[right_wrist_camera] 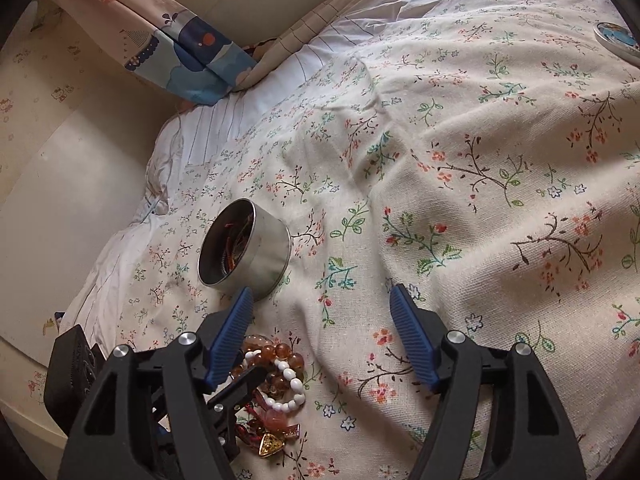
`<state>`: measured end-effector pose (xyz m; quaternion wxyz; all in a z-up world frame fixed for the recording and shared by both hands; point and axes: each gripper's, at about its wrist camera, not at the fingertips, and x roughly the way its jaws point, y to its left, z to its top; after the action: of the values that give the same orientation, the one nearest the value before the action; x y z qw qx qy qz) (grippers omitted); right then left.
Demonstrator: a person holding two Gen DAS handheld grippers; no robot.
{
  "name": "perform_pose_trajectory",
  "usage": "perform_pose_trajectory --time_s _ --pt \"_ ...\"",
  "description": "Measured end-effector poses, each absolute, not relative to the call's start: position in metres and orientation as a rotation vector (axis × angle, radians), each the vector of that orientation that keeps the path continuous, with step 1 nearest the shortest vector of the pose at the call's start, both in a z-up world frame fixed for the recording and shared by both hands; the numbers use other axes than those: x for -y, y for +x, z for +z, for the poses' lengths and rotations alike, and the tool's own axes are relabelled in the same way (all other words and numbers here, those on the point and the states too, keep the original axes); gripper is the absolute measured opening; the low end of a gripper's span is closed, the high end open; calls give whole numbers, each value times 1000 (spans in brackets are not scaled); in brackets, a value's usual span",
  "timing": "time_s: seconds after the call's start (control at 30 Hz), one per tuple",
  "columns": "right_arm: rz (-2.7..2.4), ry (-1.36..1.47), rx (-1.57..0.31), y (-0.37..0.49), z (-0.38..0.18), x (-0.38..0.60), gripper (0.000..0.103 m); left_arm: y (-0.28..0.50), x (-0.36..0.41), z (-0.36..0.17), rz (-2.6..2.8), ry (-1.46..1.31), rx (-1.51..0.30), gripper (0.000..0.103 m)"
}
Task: Organize jewelry
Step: 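Move the left gripper back over the remaining bead bracelets and close it, then grasp the amber bead bracelet with the left gripper while the right gripper grasps the white bead bracelet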
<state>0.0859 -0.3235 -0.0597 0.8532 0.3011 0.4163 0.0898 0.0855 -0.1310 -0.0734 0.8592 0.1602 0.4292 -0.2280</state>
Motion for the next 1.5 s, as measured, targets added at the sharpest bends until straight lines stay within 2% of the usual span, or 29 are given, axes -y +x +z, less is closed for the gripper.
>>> perform_pose_trajectory --time_s 0.13,0.4,0.5,0.87,1.03,1.2,1.27,1.4,1.5 --pt "192 637 -876 87 -60 324 70 87 117 -62 -505 219 -905 10" --pt "197 606 -879 88 -59 319 70 112 39 -36 -588 -350 -870 10" --pt "211 539 -886 89 -56 308 70 113 29 -34 -581 -411 -850 10" --pt "381 319 -975 93 -63 250 70 118 19 -32 -544 -436 -829 10" --pt "359 287 -1027 95 -73 246 70 128 27 -51 -454 -350 -941 13" --pt "337 260 -1070 98 -82 245 69 136 37 -67 -364 -233 -1000 40" --pt "309 238 -1072 97 -82 247 61 135 41 -69 -328 -170 -993 44" --pt "260 163 -1080 95 -84 247 48 136 53 -77 -290 -42 -1010 44" --pt "239 147 -1080 95 -84 249 43 136 62 -84 -267 50 -1024 44"
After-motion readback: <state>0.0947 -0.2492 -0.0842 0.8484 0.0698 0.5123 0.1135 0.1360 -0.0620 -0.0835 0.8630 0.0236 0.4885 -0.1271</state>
